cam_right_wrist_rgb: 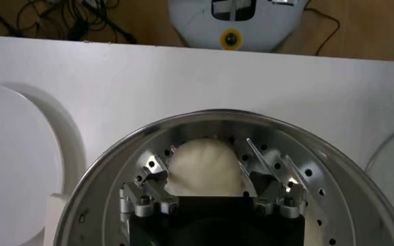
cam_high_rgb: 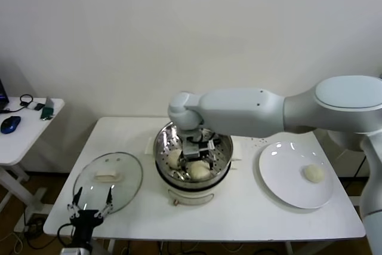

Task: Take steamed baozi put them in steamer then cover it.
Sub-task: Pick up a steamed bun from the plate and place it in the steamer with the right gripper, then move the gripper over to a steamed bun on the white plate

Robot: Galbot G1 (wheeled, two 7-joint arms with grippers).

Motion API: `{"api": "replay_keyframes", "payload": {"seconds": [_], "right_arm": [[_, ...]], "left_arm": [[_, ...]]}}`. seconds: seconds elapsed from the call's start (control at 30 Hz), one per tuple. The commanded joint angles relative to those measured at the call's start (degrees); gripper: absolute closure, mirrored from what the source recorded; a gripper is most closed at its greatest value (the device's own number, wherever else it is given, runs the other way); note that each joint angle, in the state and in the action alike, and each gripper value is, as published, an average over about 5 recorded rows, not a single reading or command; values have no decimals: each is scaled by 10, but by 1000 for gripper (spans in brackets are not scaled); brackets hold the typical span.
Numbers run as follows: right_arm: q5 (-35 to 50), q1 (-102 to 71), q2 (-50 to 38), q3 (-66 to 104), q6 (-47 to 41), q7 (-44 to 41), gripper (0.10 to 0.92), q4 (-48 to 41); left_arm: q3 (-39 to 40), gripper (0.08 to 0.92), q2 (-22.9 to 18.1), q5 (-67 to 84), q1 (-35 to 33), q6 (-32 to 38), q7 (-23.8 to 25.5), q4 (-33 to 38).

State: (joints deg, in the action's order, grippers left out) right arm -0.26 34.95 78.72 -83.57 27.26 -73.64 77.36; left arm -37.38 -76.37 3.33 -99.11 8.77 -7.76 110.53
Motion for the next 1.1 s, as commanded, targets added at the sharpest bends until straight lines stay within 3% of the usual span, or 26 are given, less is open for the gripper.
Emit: {"api": "replay_keyframes", "payload": {"seconds": [0.03,0.3,0.6,0.8,0.93,1.1], "right_arm": [[0,15,-13,10,-3,2,203,7],[23,84,-115,31,-31,38,203,27],[174,165,-295,-93,-197,155,203,41],[208,149,-422,-126,-286,187,203,35],[207,120,-488,-124,-332,199,203,25],[139,41,-552,-73,-343,202,203,8]], "left_arm": [[0,177,0,2,0,1,0,0],[1,177,1,0,3,1,-1,4],[5,177,3,-4,8,-1,-3,12],[7,177,3,-6,6,-3,-8,12],[7,177,5,-7,7,-5,-8,11],[7,177,5,-7,7,-5,-8,9]]}}
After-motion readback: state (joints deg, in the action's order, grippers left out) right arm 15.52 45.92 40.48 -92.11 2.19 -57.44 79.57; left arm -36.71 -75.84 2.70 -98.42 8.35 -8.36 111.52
